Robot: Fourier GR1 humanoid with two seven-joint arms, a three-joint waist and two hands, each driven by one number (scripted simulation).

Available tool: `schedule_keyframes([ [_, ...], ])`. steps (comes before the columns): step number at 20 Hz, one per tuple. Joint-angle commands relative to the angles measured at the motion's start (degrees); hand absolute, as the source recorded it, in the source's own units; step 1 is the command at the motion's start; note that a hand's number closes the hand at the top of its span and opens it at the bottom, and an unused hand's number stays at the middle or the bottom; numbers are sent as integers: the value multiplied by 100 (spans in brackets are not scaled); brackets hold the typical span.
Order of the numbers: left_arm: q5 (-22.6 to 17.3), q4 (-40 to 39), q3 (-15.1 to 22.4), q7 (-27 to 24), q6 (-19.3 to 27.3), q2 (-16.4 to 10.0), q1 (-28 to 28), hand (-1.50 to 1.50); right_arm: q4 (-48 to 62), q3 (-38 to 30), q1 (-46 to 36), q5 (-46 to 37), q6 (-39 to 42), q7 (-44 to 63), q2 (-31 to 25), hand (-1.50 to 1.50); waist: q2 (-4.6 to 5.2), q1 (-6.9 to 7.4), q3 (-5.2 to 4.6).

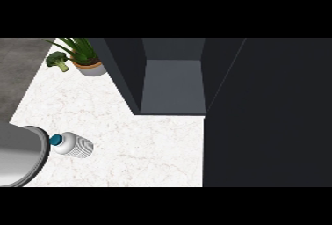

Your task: Pick up the bottled water, place it into the cabinet and close the cabinet

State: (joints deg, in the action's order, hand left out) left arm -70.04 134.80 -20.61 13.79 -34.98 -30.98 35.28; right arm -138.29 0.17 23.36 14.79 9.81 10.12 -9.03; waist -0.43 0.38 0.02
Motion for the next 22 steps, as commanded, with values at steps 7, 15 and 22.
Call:
schedule_keyframes([
  [7, -931, -29, -1031, 316, -508, -105, 652, -150, -1064, -295, 525, 1001, 172, 475, 13, -150, 3, -39, -2],
  [15, -930, -382, -1226, 457, -697, 307, 765, -150, -1140, -433, 642, 1197, 201, 570, 67, -150, 1, -49, -7],
  [22, -475, -764, -1216, 583, -19, 211, 81, -150, -1200, -576, 951, 1327, 547, 310, 42, -150, 17, -209, -2],
])
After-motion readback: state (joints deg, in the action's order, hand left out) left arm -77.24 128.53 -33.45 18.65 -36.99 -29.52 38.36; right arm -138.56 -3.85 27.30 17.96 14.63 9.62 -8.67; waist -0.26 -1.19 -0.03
